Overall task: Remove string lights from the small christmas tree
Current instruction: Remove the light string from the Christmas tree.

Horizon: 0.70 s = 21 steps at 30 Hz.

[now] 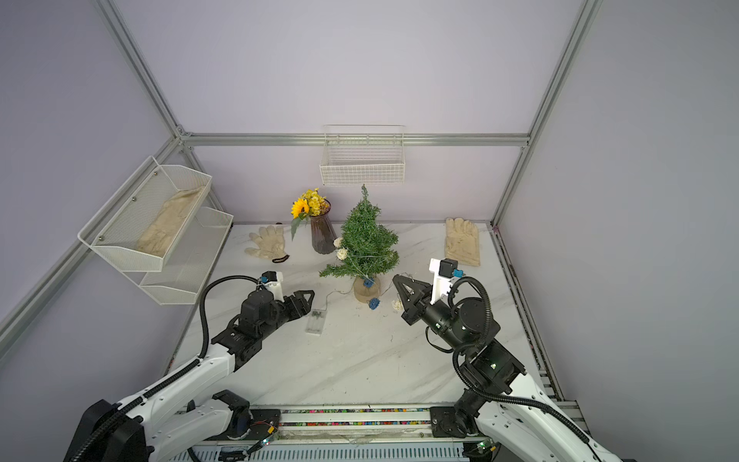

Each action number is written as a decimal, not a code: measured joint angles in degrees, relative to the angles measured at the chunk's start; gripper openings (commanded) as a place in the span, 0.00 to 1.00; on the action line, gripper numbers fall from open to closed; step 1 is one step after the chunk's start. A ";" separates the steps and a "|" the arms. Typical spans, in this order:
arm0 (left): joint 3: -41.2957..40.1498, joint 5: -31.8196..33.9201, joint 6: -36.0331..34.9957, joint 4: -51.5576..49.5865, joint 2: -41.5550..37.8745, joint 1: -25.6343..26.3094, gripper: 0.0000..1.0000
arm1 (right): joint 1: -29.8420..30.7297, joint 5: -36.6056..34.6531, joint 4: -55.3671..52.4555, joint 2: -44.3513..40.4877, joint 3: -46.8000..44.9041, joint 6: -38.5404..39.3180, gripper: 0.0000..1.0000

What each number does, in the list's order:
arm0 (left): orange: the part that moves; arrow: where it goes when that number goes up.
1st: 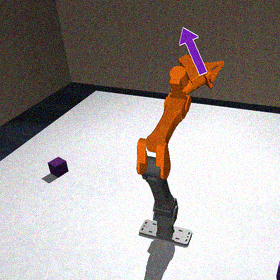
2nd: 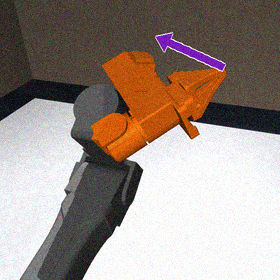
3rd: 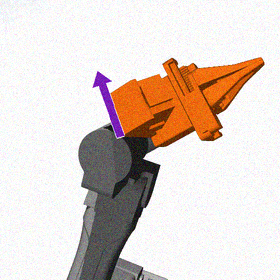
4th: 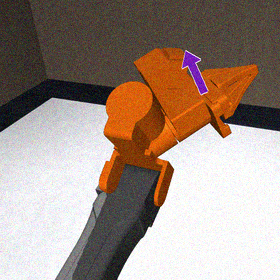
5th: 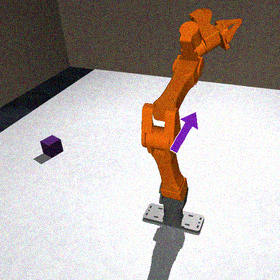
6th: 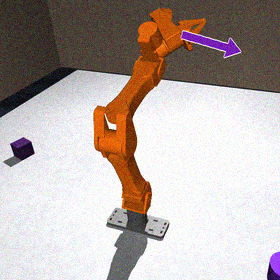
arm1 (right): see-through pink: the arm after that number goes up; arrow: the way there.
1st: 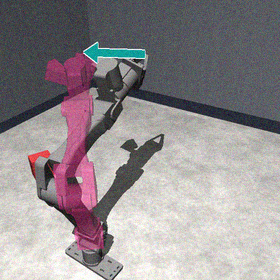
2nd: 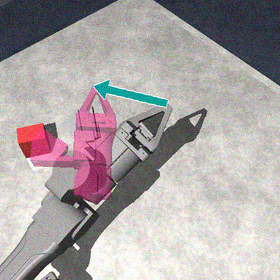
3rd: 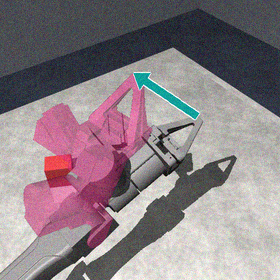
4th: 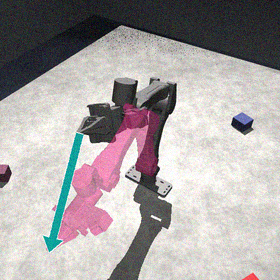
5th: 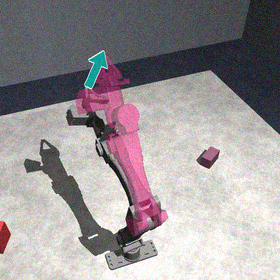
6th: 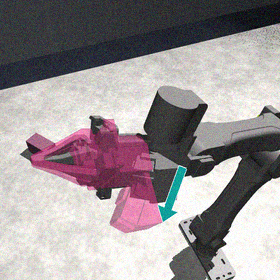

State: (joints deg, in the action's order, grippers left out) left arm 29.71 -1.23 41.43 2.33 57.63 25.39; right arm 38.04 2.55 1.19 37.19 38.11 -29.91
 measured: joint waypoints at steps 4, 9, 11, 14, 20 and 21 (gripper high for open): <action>4.07 -3.26 -1.27 -0.98 -0.22 3.30 0.72 | 0.00 -0.26 0.33 2.67 -4.66 -1.60 0.00; 10.12 -7.13 -1.60 -0.68 3.78 7.19 0.70 | 0.00 2.29 2.29 6.60 -6.56 -2.86 0.00; 11.74 -8.13 -1.60 0.72 6.19 9.44 0.70 | 0.00 3.61 3.72 7.43 -7.02 -3.30 0.00; 12.61 -8.98 -1.62 2.51 9.40 12.52 0.70 | 0.00 5.01 5.53 7.85 -8.09 -3.98 0.00; 12.83 -8.66 -1.64 3.72 13.70 14.84 0.70 | 0.00 5.44 7.30 7.85 -10.49 -4.72 0.00; 12.83 -8.37 -1.62 4.00 13.84 14.84 0.70 | 0.00 5.44 7.54 7.89 -11.04 -4.83 0.00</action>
State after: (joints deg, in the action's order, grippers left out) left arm 42.54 -9.61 39.81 6.33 71.46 40.23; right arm 38.04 7.99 8.73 45.08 27.07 -34.74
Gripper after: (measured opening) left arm 0.697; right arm 0.052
